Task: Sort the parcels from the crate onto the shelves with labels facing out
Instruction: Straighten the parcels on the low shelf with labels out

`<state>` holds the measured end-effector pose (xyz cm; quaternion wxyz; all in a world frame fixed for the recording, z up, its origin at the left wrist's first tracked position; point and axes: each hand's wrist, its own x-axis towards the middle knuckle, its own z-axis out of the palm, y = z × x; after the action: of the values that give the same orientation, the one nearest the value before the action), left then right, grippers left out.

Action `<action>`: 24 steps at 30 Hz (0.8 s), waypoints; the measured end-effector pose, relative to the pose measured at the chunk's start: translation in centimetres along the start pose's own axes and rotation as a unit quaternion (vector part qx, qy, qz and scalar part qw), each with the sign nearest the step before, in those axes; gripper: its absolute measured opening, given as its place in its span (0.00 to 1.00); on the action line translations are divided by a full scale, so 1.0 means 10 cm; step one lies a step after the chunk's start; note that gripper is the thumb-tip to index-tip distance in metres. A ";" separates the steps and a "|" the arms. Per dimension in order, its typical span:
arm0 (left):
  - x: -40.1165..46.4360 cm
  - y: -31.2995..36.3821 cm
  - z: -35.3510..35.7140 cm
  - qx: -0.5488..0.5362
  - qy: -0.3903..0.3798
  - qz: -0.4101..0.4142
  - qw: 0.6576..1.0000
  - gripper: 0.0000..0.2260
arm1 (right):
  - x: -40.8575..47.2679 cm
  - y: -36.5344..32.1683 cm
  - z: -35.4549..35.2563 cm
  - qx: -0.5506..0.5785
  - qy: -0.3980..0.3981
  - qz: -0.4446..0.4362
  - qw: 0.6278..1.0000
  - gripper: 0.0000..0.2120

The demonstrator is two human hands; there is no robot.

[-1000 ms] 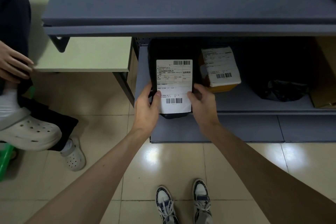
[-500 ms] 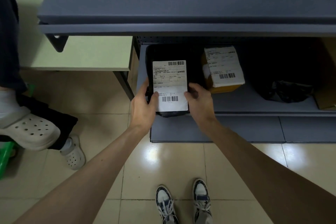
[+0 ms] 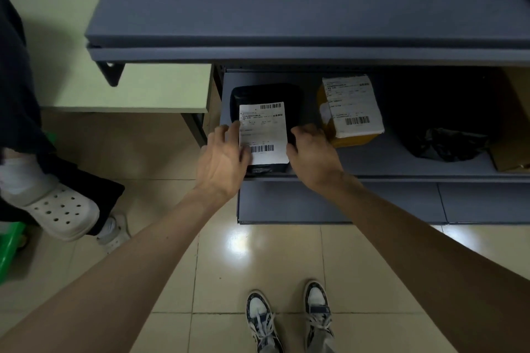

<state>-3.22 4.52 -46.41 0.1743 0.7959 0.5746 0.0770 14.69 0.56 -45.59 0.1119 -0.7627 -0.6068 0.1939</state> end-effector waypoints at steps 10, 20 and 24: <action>0.11 0.94 -0.16 0.053 -0.030 0.090 0.994 0.23 | -0.09 0.46 -0.86 -0.123 0.036 0.027 0.991 0.16; 0.22 1.71 0.25 0.005 -0.089 0.047 0.995 0.24 | -0.20 1.30 -0.96 -0.055 0.001 0.083 0.995 0.19; 0.30 1.73 0.39 -0.046 -0.082 0.004 0.996 0.20 | -0.09 1.38 -0.85 0.011 -0.040 0.074 0.996 0.20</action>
<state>14.39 1.83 -43.92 0.2573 0.7931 0.5508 0.0383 30.37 -3.05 -43.43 0.0816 -0.7960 -0.5503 0.2386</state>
